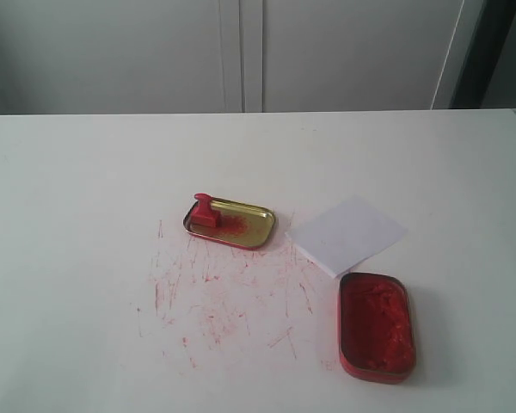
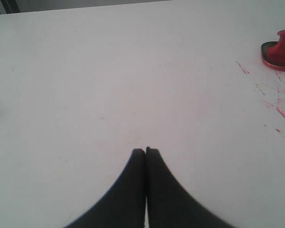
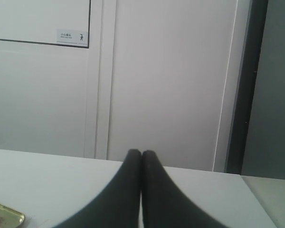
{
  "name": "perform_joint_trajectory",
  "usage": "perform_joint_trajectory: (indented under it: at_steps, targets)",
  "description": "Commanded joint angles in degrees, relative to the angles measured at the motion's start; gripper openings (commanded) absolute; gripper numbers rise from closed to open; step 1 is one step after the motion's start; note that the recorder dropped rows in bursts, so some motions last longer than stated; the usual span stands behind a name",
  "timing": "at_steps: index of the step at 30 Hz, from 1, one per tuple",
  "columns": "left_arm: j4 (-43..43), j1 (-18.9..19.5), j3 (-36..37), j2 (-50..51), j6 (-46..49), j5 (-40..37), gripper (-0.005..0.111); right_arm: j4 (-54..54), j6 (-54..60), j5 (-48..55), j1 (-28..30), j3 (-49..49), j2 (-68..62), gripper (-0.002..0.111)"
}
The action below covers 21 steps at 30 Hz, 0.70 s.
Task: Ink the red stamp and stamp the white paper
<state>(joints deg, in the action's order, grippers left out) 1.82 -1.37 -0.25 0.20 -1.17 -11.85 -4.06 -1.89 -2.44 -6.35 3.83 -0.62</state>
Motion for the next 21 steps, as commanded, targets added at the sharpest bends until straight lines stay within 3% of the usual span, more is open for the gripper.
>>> perform_joint_trajectory:
  at_steps: [1, 21]
  targets:
    - [-0.15, 0.07, 0.25, -0.20, -0.14, 0.25, 0.000, -0.22, -0.96, 2.44, 0.15, 3.60, -4.07, 0.000]
    - [-0.15, 0.07, 0.25, -0.20, -0.14, 0.25, 0.000, -0.11, -1.39, 11.42, 0.15, 22.27, -38.12, 0.000]
